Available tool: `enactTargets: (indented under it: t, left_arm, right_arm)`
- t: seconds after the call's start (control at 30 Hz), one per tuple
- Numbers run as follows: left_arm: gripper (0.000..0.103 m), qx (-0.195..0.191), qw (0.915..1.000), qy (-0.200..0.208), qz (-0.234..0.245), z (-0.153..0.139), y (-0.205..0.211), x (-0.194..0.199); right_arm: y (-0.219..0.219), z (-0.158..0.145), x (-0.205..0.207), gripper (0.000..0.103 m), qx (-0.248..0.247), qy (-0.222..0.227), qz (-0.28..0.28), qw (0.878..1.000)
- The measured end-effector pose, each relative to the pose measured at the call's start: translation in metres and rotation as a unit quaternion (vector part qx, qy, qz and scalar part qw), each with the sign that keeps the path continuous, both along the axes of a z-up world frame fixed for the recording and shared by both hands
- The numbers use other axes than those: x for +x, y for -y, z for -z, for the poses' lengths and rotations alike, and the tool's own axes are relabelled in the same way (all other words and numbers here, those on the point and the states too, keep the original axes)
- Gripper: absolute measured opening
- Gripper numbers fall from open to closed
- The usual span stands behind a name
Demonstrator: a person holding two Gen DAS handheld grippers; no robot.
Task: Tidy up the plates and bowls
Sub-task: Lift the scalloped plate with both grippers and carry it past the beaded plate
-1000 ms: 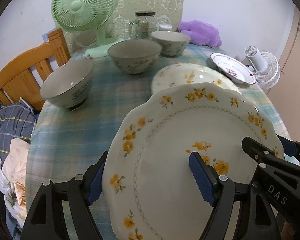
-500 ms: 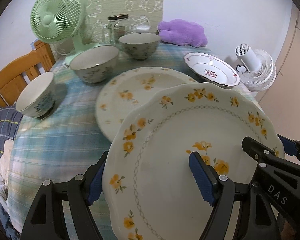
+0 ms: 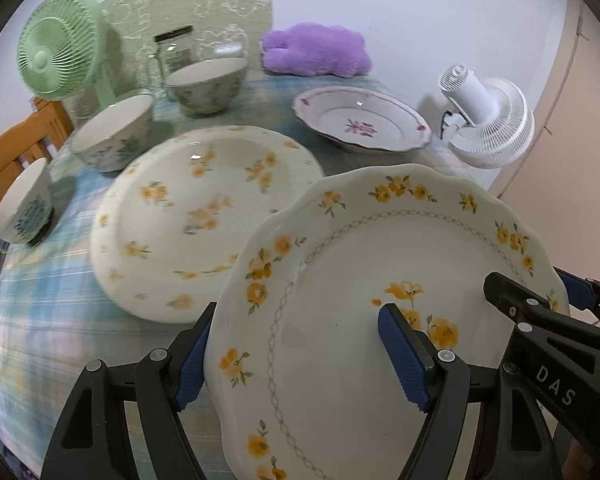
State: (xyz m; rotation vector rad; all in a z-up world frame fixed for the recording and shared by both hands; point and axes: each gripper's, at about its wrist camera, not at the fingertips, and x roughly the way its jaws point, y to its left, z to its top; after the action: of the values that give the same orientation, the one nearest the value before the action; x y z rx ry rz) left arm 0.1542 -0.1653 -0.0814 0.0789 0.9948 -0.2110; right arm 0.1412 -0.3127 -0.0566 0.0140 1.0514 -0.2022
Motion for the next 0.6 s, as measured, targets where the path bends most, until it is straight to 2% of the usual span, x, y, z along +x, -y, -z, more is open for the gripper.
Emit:
enactTargets:
  t: [0.27,0.47,0.6]
  left_arm:
    - [0.078,0.002,0.9996,-0.028,0.009,0.019,0.028,0.005]
    - [0.078,0.013,0.9987,-0.050,0.000,0.030,0.034,0.009]
    - [0.079,0.022,0.9987,-0.047,-0.003,0.029,0.036,0.009]
  right_arm:
    - [0.030,0.018,0.004,0.063,0.001,-0.027,0.012,1.000]
    - [0.038,0.031,0.008,0.063,0.013,-0.049,0.005,0.999]
    - [0.041,0.038,0.013,0.063,0.026,-0.059,0.002,0.998]
